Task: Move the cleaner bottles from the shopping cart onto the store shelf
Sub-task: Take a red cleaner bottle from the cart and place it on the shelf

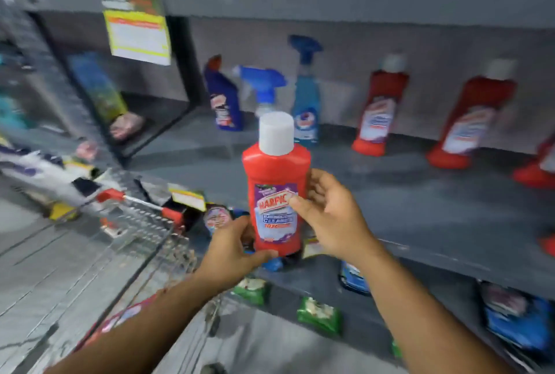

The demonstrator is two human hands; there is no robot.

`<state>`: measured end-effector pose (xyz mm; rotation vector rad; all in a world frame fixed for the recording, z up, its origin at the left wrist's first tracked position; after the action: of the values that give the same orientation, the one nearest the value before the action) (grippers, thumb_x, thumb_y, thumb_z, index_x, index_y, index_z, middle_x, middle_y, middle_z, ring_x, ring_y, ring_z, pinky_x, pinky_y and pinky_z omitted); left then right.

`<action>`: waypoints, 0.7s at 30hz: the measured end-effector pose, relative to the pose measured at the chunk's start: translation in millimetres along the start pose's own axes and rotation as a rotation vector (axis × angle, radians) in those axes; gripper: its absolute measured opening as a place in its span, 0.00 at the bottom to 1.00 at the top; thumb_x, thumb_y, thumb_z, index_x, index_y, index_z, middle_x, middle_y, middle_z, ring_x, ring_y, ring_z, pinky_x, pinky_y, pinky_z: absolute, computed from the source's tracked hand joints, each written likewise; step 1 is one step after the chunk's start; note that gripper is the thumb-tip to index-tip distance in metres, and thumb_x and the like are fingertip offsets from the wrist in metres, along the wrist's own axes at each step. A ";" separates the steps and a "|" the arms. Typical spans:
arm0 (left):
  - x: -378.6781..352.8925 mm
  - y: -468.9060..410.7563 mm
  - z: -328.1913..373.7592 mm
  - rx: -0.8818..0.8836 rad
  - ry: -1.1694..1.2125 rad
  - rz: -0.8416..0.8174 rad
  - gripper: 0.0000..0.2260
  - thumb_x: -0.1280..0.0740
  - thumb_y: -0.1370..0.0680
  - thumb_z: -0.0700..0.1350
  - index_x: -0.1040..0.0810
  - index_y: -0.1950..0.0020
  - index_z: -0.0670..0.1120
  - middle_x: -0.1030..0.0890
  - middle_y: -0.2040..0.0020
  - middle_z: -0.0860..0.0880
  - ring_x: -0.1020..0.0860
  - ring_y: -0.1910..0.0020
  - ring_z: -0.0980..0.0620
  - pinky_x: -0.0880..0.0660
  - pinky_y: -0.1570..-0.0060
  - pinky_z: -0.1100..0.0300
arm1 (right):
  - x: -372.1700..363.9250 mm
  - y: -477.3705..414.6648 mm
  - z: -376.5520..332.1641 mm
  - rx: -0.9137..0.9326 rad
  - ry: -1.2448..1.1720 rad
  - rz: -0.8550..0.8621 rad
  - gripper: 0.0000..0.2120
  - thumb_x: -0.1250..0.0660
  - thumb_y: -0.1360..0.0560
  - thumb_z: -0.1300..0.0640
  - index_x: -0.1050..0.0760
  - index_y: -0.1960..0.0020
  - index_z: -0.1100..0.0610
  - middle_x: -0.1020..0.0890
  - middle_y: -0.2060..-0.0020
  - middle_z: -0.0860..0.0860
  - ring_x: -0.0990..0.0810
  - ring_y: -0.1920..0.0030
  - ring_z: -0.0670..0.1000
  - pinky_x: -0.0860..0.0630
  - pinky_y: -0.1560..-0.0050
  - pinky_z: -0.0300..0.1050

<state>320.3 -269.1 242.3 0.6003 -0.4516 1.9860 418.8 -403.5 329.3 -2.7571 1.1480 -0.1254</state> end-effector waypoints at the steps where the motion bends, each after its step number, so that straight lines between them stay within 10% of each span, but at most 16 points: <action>1: -25.7 -10.0 18.7 -0.045 -0.012 -0.045 0.22 0.21 0.37 0.48 0.22 0.46 0.50 0.14 0.53 0.60 0.17 0.54 0.64 0.20 0.51 0.66 | 29.1 8.9 -0.4 0.004 0.017 0.057 0.15 0.32 0.27 0.66 0.28 0.48 0.48 0.19 0.50 0.42 0.19 0.51 0.36 0.26 0.50 0.30; 9: -195.0 -64.1 136.6 -0.300 -0.197 -0.267 0.23 0.26 0.32 0.53 0.25 0.41 0.47 0.15 0.46 0.46 0.18 0.48 0.45 0.24 0.53 0.57 | 218.5 63.5 1.0 0.031 0.155 0.452 0.14 0.34 0.26 0.67 0.29 0.42 0.57 0.20 0.51 0.45 0.19 0.56 0.33 0.25 0.54 0.27; 21: -295.5 -83.8 206.8 -0.363 -0.296 -0.282 0.26 0.28 0.31 0.54 0.28 0.36 0.47 0.18 0.41 0.44 0.22 0.42 0.41 0.24 0.42 0.50 | 319.1 92.6 -3.4 0.048 0.282 0.525 0.19 0.37 0.24 0.67 0.33 0.33 0.63 0.22 0.48 0.44 0.22 0.53 0.29 0.27 0.54 0.24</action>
<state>559.7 -551.6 242.2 0.6848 -0.8394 1.5051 578.1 -695.0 322.7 -2.3490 1.8647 -0.4776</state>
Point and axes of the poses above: each hand's wrist, its own y-axis away from the middle knuckle, its own x-axis out of the back of the hand, z = x × y, the point moved 10 cm from there along -y, towards the middle knuckle
